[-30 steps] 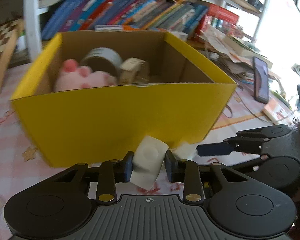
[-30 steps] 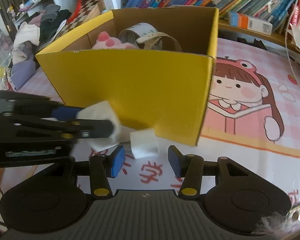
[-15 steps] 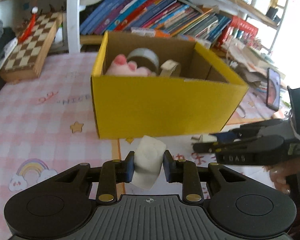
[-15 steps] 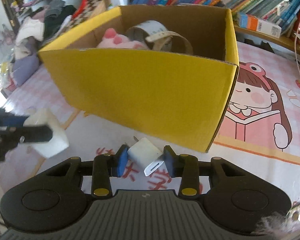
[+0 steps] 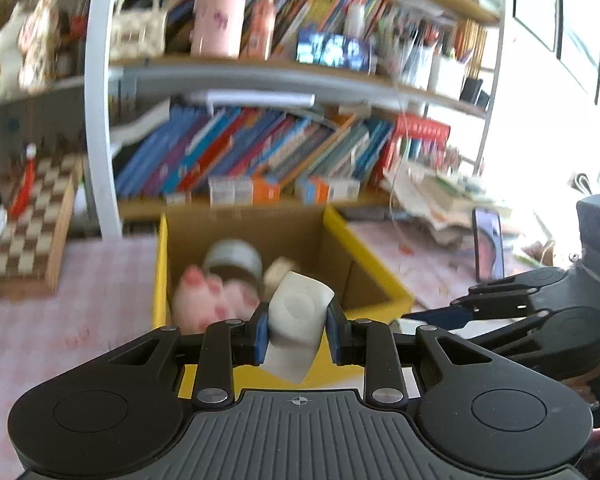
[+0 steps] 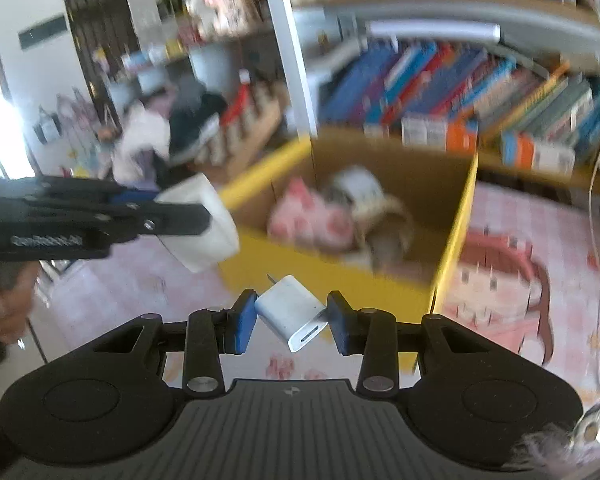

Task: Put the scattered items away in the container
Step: 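Lift the white cube and white plug and carry them over the yellow box, then open both tools to drop the white cube and plug into the box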

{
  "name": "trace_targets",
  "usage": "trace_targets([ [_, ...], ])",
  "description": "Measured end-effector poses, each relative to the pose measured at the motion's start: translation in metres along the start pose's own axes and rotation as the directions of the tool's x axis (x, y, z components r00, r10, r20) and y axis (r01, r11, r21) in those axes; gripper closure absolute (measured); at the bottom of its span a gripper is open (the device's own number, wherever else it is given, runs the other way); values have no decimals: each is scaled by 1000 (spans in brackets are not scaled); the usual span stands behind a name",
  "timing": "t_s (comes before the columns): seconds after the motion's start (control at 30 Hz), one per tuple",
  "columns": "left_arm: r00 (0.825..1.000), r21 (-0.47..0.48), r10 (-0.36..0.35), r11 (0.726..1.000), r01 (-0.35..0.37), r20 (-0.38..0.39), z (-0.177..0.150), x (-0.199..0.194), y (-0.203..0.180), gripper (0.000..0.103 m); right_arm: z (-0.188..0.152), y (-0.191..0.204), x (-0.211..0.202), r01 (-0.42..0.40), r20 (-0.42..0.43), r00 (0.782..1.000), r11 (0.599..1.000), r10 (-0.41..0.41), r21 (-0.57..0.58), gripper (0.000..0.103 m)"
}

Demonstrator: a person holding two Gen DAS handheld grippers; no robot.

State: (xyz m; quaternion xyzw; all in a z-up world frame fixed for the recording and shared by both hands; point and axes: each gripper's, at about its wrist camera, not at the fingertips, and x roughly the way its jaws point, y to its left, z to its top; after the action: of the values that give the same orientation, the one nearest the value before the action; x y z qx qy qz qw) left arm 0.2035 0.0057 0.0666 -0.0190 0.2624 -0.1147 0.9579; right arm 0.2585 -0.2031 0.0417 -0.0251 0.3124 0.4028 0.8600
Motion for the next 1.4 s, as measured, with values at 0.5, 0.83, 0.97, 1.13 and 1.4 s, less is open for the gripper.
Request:
trace_targets([
  [0.5,988,62,93,994,-86,-120,21,80,20,76,70,-36,80,131,-81,985,964,-153,-231,67],
  [0.83,968,84,97,993,-79,-233,16,119,24,76,61,-40,130,64,-267,946,914,-183,-400,67],
  [0.97,958,84,98,993,-77,-271,14,132,25,76,59,-41,140,51,-302,934,906,-192,-420,67],
  [1.13,949,92,88,994,-63,-304,10,142,21,75,58,-45,148,46,-323,925,902,-201,-430,67],
  [1.4,942,100,77,994,-46,-326,6,151,16,75,56,-48,154,48,-329,917,883,-224,-467,66],
])
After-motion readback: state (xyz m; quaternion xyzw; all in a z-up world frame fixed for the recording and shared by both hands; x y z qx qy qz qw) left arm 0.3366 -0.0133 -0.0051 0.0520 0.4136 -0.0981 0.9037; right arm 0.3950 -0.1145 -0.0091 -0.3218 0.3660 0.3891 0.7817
